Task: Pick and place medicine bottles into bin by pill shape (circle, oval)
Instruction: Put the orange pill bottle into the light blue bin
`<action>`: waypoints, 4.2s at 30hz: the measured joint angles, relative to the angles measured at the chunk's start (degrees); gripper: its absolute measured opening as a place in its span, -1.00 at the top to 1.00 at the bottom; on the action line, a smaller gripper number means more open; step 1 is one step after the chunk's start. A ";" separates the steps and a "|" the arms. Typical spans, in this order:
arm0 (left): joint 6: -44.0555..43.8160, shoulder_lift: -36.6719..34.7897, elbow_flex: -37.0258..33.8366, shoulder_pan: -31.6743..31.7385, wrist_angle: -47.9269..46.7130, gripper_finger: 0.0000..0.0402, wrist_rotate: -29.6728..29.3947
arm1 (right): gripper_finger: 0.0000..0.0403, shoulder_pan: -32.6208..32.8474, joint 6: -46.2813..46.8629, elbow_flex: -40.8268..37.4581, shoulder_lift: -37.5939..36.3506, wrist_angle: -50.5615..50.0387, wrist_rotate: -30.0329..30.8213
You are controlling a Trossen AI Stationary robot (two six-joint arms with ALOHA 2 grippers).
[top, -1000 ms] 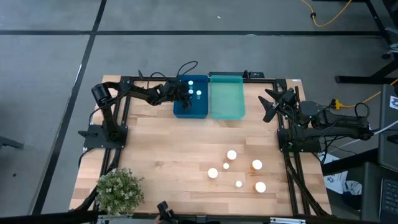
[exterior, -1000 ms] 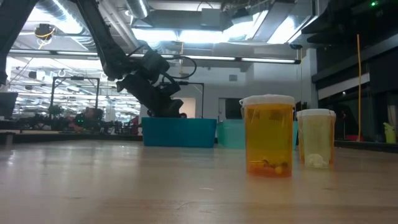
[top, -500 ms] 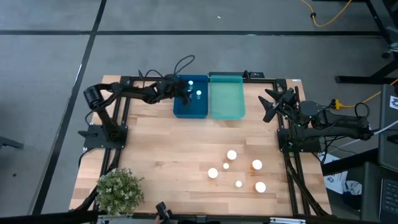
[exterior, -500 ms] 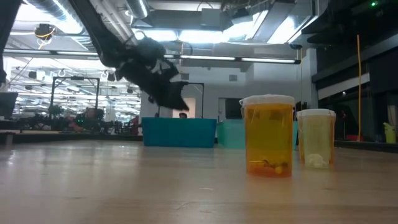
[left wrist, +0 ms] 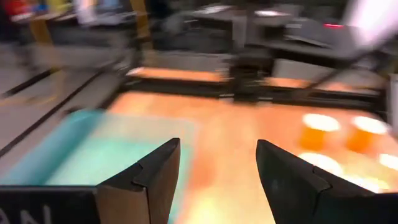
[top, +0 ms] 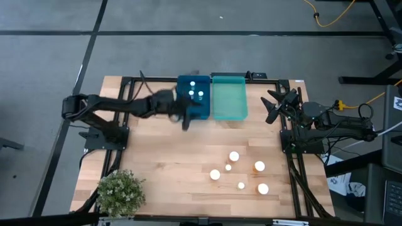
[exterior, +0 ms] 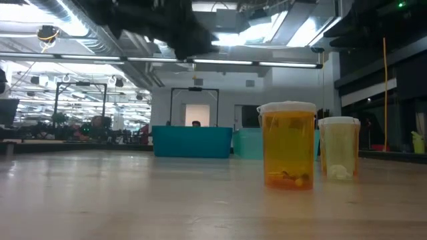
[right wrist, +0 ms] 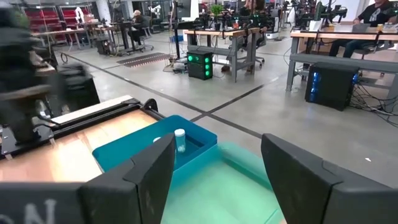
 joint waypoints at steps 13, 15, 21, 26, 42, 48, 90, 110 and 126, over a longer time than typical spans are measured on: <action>12.28 -0.33 0.00 -19.59 -6.26 0.00 -3.75 | -0.19 0.03 6.30 0.00 1.68 -3.37 -41.17; 14.25 -0.33 0.00 -20.33 -6.24 0.00 -4.80 | -0.19 0.03 8.06 0.00 3.63 -3.11 -45.13; 14.06 -0.33 0.00 -20.36 -6.14 0.00 -9.35 | -0.19 0.03 5.77 0.00 12.29 -1.62 -41.17; 14.02 -0.33 0.00 -20.16 -6.56 0.00 -12.55 | -0.19 0.08 0.01 1.12 18.91 1.36 -42.55; 14.00 -0.33 0.00 -20.16 -7.31 0.00 -12.98 | -0.19 1.60 -7.56 7.48 30.37 14.17 -44.96; 14.02 -0.33 0.00 -20.16 -7.30 0.00 -13.97 | -0.19 1.60 -14.83 7.48 33.29 26.40 -44.36; 14.09 -0.33 0.00 -19.94 -7.26 0.00 -14.00 | -0.63 15.72 -3.90 22.36 36.68 -23.79 -33.46; 14.09 -0.33 0.00 -19.94 -7.28 0.00 -13.99 | -0.63 19.41 10.16 21.86 59.52 -34.05 -35.30; 14.08 -0.33 0.00 -19.94 -7.34 0.00 -13.99 | -0.63 19.46 -0.28 21.84 67.37 -16.50 -35.50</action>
